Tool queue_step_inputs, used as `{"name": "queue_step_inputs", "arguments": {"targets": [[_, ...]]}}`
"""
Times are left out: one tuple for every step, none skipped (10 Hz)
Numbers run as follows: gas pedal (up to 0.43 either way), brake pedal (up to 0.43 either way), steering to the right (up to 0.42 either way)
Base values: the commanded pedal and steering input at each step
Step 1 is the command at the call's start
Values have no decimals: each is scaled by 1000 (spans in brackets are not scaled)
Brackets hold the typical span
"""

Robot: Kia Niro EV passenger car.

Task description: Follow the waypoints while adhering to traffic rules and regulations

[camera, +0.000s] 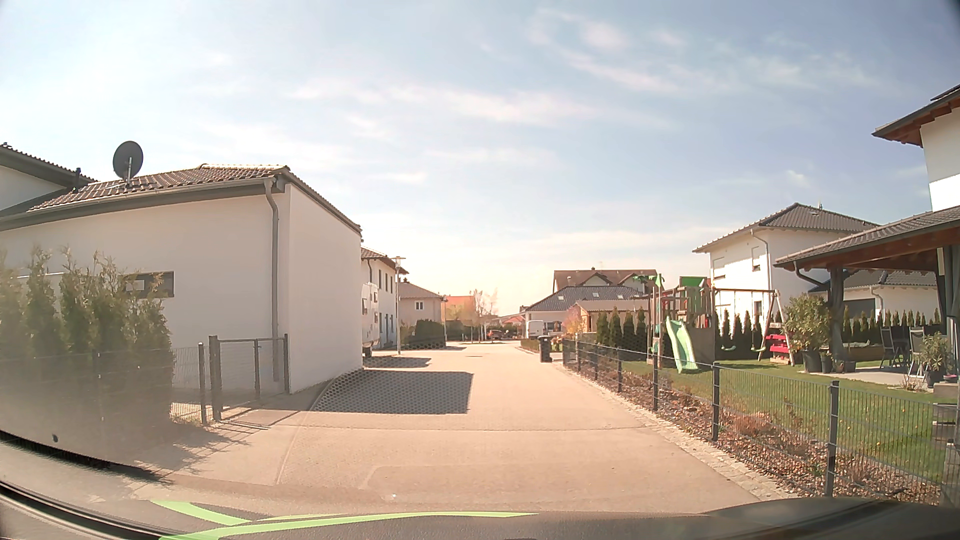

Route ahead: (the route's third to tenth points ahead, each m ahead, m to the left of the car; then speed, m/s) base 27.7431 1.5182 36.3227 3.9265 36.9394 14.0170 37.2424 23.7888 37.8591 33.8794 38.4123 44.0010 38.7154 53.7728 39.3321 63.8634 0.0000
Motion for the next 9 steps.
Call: {"name": "queue_step_inputs", "arguments": {"targets": [[0, 360, 0], [0, 360, 0], [0, 354, 0], [0, 354, 0], [0, 354, 0], [0, 354, 0], [0, 354, 0], [0, 354, 0], [0, 354, 0]]}}
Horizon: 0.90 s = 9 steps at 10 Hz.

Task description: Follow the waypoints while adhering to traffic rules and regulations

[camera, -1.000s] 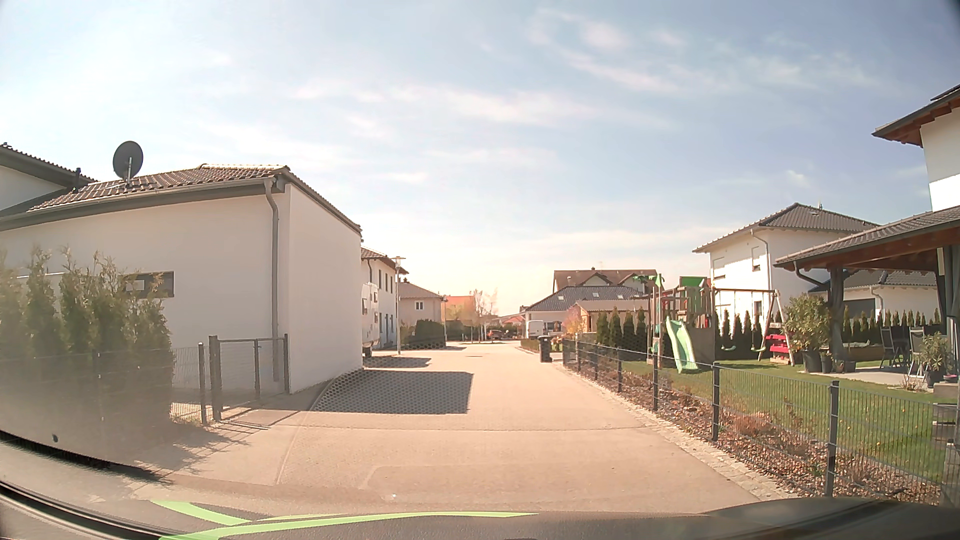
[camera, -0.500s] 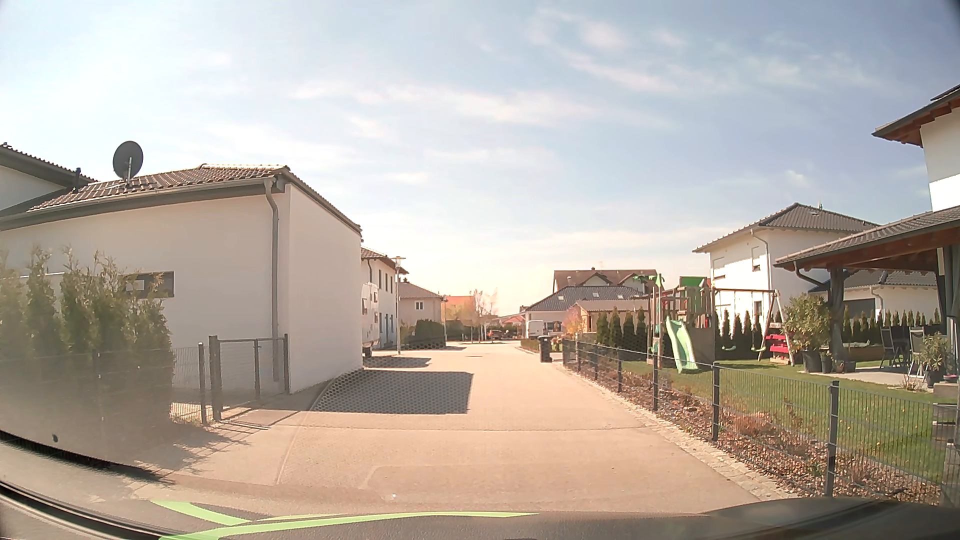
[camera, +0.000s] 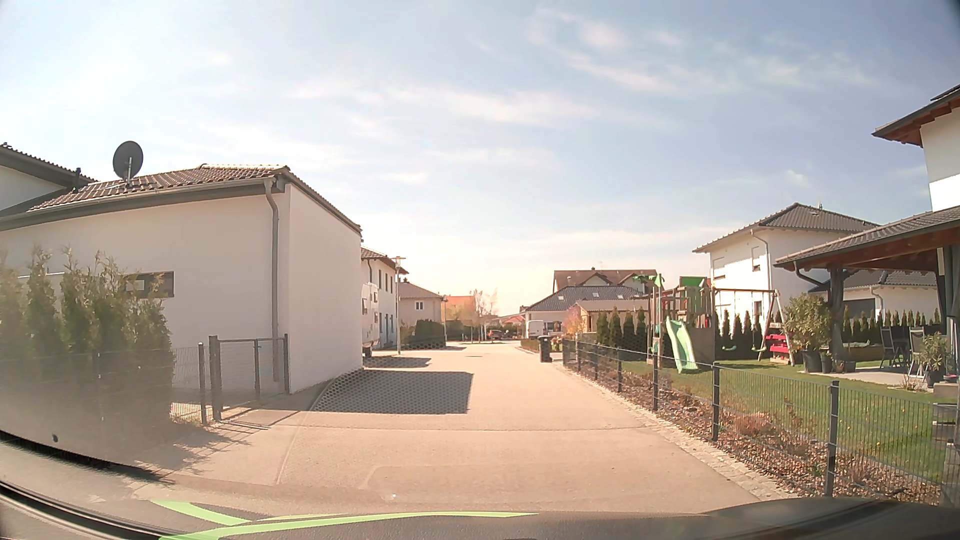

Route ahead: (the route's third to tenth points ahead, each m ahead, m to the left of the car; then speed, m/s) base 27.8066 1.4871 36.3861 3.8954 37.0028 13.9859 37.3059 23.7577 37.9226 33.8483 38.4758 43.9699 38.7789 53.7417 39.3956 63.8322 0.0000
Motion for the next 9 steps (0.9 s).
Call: {"name": "queue_step_inputs", "arguments": {"targets": [[0, 354, 0], [0, 348, 0], [0, 348, 0], [0, 348, 0], [0, 348, 0], [0, 348, 0], [0, 348, 0], [0, 341, 0], [0, 348, 0]]}}
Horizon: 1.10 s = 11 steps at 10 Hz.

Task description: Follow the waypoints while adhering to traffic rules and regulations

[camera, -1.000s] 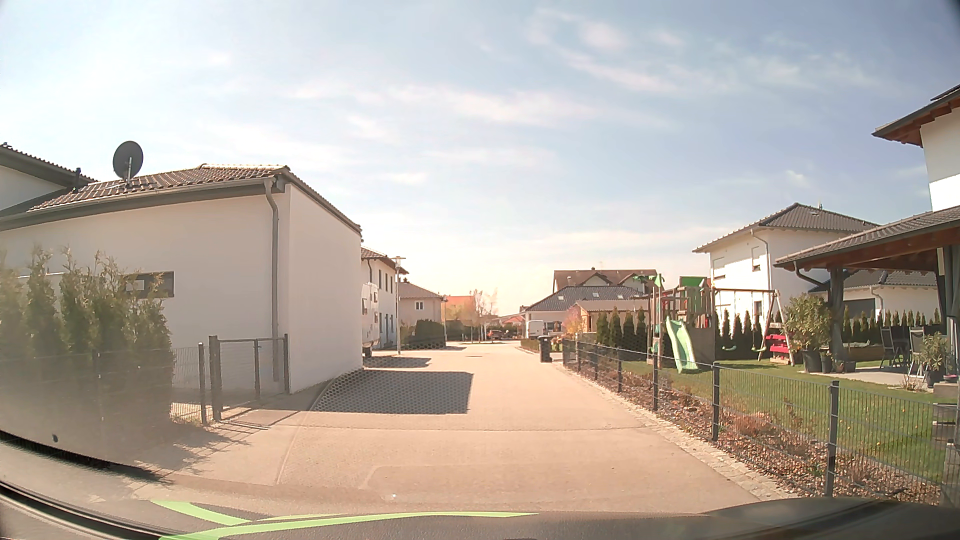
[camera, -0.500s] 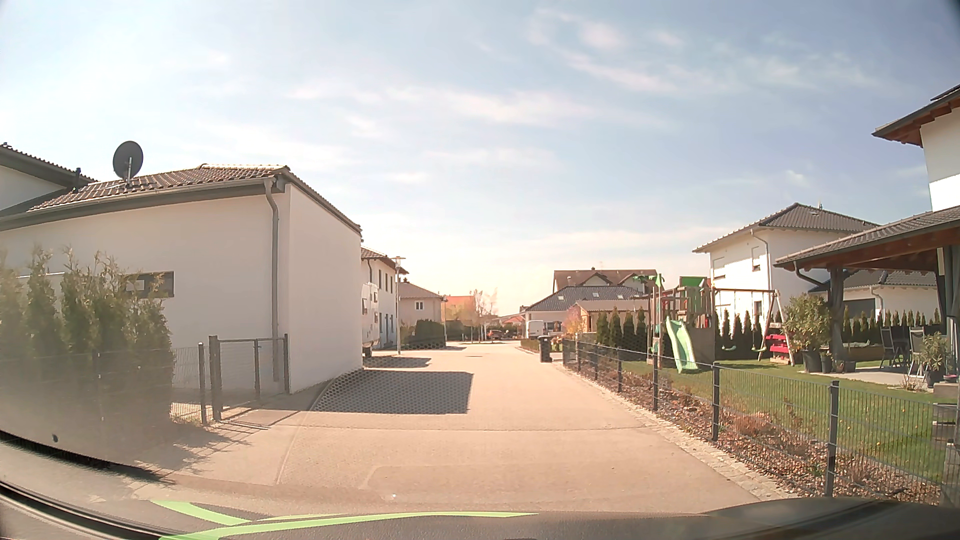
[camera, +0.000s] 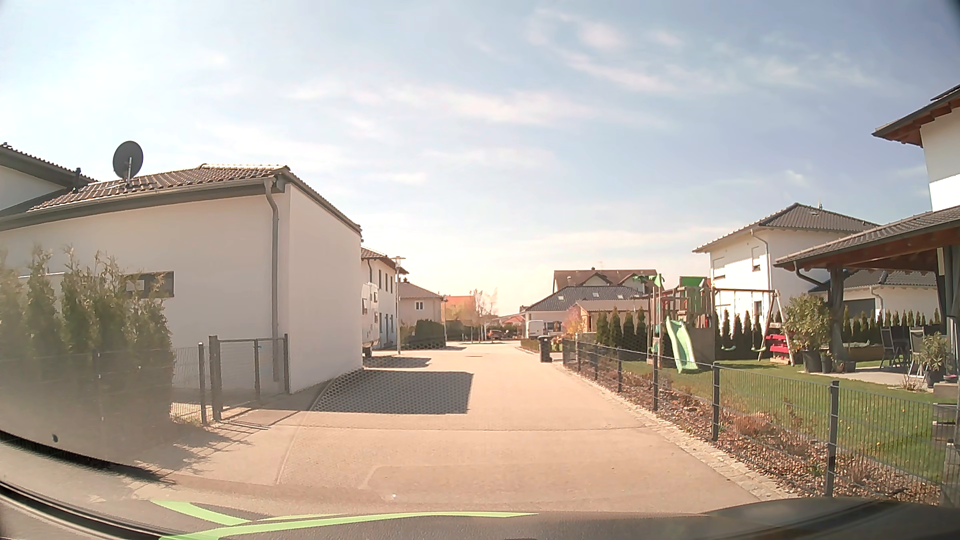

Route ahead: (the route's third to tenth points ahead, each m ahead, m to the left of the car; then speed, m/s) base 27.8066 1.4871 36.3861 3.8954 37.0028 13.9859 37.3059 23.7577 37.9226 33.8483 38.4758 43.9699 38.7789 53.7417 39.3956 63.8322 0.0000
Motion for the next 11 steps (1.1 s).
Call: {"name": "queue_step_inputs", "arguments": {"targets": [[0, 348, 0], [0, 348, 0], [0, 348, 0], [0, 348, 0], [0, 341, 0], [0, 341, 0], [0, 341, 0], [0, 341, 0], [0, 341, 0], [0, 341, 0], [0, 341, 0]]}}
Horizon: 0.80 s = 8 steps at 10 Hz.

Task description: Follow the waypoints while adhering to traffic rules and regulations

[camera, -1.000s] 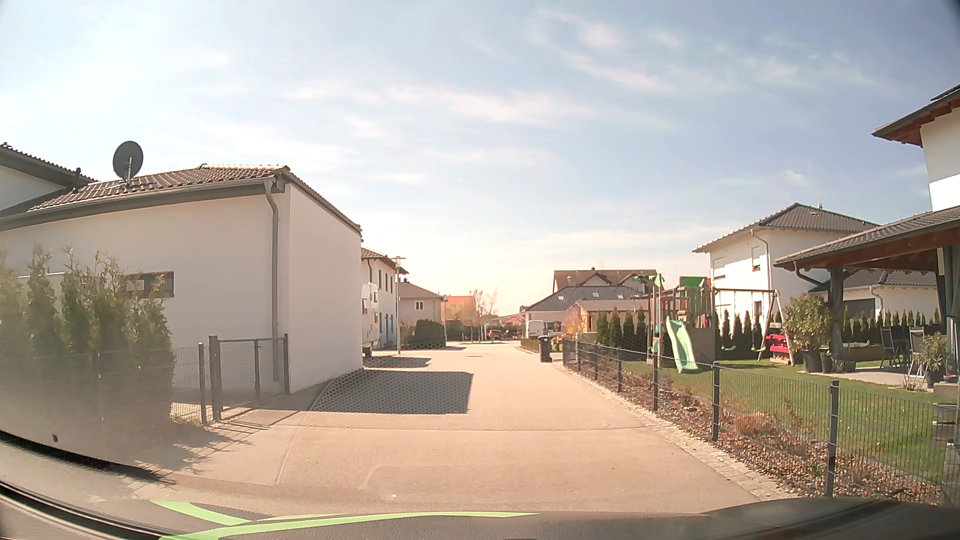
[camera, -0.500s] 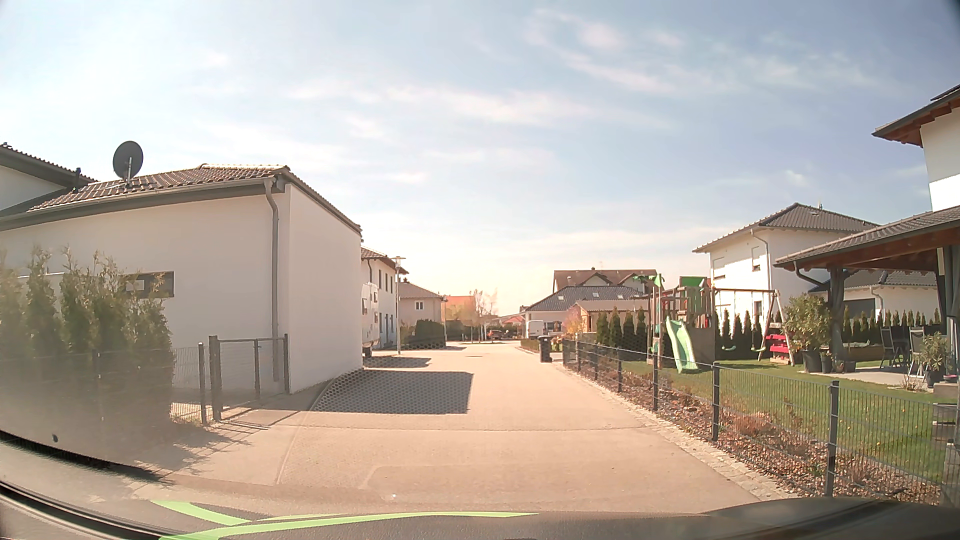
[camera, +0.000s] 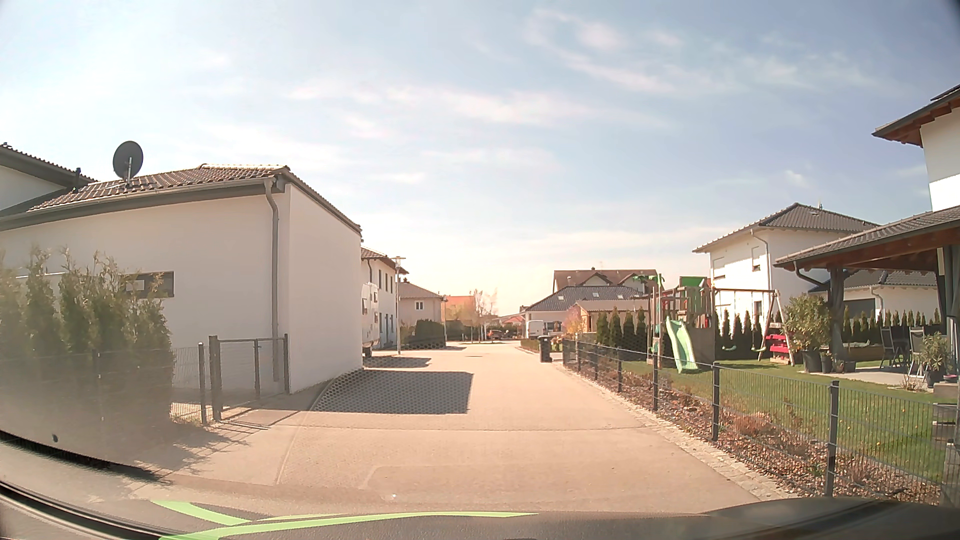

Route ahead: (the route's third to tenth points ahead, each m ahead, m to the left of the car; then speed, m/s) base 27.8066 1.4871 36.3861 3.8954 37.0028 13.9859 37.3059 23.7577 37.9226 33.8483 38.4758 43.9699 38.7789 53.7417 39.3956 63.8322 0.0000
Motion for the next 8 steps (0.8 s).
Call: {"name": "queue_step_inputs", "arguments": {"targets": [[0, 341, 0], [0, 341, 0], [0, 335, 0], [0, 335, 0], [0, 335, 0], [0, 341, 0], [0, 341, 0], [0, 341, 0]]}}
